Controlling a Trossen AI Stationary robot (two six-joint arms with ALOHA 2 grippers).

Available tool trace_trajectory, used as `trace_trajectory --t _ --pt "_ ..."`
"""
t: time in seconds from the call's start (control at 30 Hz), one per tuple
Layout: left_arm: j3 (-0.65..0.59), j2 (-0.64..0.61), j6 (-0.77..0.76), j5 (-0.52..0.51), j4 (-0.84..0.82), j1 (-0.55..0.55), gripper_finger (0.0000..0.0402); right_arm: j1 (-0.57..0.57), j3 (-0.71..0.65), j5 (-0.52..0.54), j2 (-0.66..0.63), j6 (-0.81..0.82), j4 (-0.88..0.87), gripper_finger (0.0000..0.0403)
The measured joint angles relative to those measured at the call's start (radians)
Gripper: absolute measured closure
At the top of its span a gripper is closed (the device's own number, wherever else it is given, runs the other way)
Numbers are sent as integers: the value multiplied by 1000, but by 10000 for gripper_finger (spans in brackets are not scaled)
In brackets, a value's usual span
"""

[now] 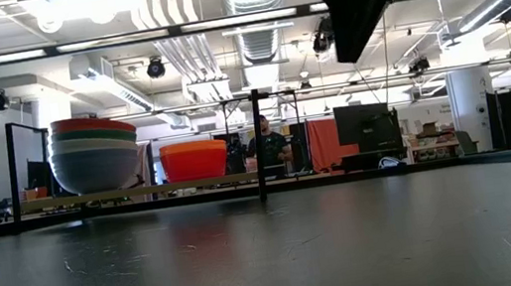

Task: Place and stack bowls onto a shelf
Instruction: Stack the light green bowl on top of the light orange bowl on the shelf

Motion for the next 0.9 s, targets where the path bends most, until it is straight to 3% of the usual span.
trace_trajectory --t 0.27,0.6,0.9 --pt "2 -136 231 -186 -79 193 400 0 -3 1 -17 -60 -45 188" --pt "2 -265 669 -335 -108 609 401 -20 -70 1 -60 -106 -59 188" --pt "2 -324 1042 -361 143 952 401 -61 -279 17 -222 -106 77 188"
